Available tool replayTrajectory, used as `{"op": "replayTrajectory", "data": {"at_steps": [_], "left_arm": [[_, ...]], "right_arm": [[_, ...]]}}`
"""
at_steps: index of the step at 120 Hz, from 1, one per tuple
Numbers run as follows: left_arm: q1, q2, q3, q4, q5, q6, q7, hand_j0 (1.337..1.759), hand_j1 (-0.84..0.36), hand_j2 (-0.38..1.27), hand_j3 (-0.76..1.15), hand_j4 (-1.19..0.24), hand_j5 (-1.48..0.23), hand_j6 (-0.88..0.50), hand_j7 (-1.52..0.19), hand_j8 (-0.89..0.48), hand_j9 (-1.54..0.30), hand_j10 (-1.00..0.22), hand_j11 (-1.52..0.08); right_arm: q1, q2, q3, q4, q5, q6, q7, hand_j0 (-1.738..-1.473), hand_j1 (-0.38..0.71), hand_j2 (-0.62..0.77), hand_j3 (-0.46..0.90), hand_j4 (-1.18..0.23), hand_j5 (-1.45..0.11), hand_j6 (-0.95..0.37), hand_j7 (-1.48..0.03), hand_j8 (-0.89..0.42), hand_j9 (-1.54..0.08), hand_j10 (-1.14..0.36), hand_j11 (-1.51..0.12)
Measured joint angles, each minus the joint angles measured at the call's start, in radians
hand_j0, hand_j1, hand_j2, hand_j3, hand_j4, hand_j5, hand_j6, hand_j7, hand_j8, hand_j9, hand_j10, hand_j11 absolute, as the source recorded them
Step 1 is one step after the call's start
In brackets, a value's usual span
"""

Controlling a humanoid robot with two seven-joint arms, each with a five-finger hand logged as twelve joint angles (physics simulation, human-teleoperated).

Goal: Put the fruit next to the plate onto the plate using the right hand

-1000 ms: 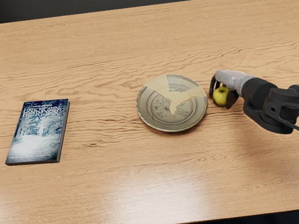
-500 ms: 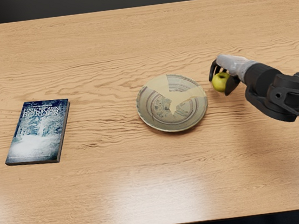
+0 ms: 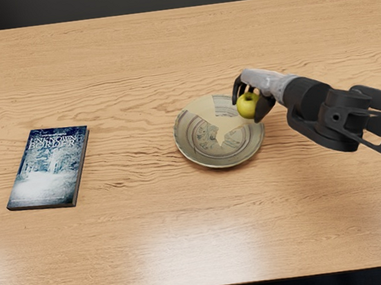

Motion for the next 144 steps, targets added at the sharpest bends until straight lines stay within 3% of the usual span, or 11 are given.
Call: {"op": "replayTrajectory", "data": {"at_steps": [26,93,100,120,144], "left_arm": [[0.0,0.0,0.0,0.0,0.0,0.0,0.0,1.658,0.35,0.0,0.0,0.0,0.0,0.0,0.0,0.0,0.0,0.0,0.0],[0.0,0.0,0.0,0.0,0.0,-0.001,0.0,1.658,0.35,0.0,0.0,0.0,0.0,0.0,0.0,0.0,0.0,0.0,0.0],[0.0,0.0,0.0,0.0,0.0,0.0,0.0,1.658,0.35,0.0,0.0,0.0,0.0,0.0,0.0,0.0,0.0,0.0,0.0],[0.0,0.0,0.0,0.0,0.0,0.0,0.0,1.658,0.35,0.0,0.0,0.0,0.0,0.0,0.0,0.0,0.0,0.0,0.0],[0.0,0.0,0.0,0.0,0.0,0.0,0.0,1.658,0.35,0.0,0.0,0.0,0.0,0.0,0.0,0.0,0.0,0.0,0.0]], "right_arm": [[0.0,0.052,0.0,0.0,0.003,0.002,0.0,-1.657,0.28,0.24,0.0,-0.63,-0.91,-0.43,-0.87,-0.4,-0.91,-0.65,-0.91],[-0.015,0.155,-0.019,-0.097,-0.001,-0.002,0.0,-1.655,0.28,0.24,0.0,-0.61,-0.93,-0.41,-0.9,-0.38,-0.94,-0.66,-0.94],[-0.015,0.156,-0.019,-0.098,-0.002,-0.002,0.0,-1.656,0.25,0.19,0.0,-0.57,-0.85,-0.41,-0.82,-0.38,-0.86,-0.61,-0.86],[-0.018,0.157,-0.017,-0.096,-0.003,-0.006,-0.001,-1.657,-0.03,0.07,0.0,-0.3,-0.44,-0.23,-0.43,-0.22,-0.44,-0.32,-0.44],[-0.018,0.109,0.009,-0.035,0.041,0.001,-0.001,-1.658,-0.19,0.02,0.0,-0.15,-0.21,-0.12,-0.2,-0.11,-0.21,-0.15,-0.21]]}}
